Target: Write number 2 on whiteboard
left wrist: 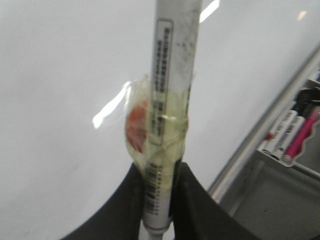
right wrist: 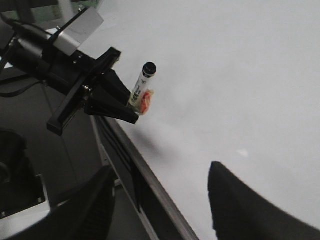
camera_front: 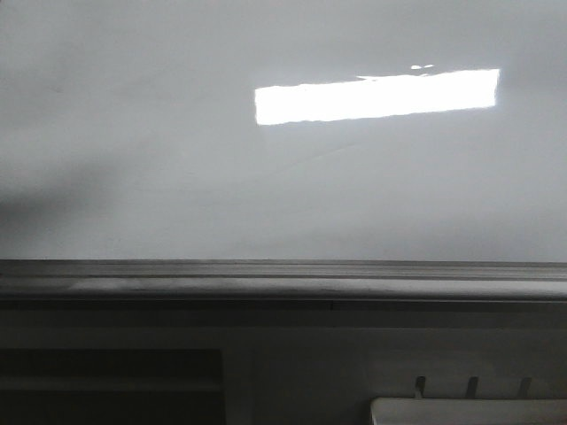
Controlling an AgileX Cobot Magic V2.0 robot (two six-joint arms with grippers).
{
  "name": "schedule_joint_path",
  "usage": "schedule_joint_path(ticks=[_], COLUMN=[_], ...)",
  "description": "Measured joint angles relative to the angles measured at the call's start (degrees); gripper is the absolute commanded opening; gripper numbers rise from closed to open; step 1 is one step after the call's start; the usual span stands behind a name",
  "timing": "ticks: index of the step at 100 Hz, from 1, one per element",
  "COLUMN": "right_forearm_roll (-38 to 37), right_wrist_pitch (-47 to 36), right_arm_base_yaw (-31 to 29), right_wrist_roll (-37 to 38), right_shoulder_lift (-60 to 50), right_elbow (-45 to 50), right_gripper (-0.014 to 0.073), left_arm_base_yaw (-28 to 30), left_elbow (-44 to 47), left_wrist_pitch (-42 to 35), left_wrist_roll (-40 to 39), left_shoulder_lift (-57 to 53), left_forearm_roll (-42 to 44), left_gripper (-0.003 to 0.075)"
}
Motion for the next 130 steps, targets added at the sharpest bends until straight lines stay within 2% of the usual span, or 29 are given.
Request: schedule_joint_path(ticks=[9,22,36,45,63,92,121,130], right_forearm_roll=[0.3,-3.3,-3.8,-3.1,-0.2,1.4,1.5,1.3], right_wrist_pitch=[-0.1,-4.1,-13.9,-19.4,-24.1,-24.3,-21.7,-21.7], right_arm_base_yaw=[6.1,16.3,24.9,28.5,31.4,32.6,32.6,32.6], right_wrist_roll=[-2.6,-3.6,-3.8,-3.9,-4.0,-4.2,-4.3,-4.5], right_shoulder_lift=[3.6,8.6,14.2,17.7,22.5,26.0,28.6,28.7], right_elbow=[-1.3,-1.6,-1.6,-1.6,-1.6,-6.2,-6.5,-6.5], right_gripper=[0.0365,0.0365,0.0365,0.0365,0.0365,0.0349,0.018,0.0062], left_arm_base_yaw=[-5.1,-10.7,-13.2,-13.3,-13.4,-13.4,-13.4,-13.4], left_elbow=[-0.7,-0.8,-0.8,-0.8,-0.8,-0.9,-0.9,-0.9], left_wrist_pitch=[1.7,2.3,2.3,2.3,2.8,3.2,3.6,3.6], left_wrist_roll=[4.1,5.7,6.0,6.0,6.0,6.0,5.9,5.1], left_shoulder_lift=[-0.9,-0.9,-0.9,-0.9,-0.9,-0.9,-0.9,-0.9], left_forearm_roll=[-1.1,-1.2,-1.2,-1.2,-1.2,-1.2,-0.7,-0.5], left_gripper=[-0.002,-0.002,-0.002,-0.002,-0.002,-0.002,-0.002,-0.002])
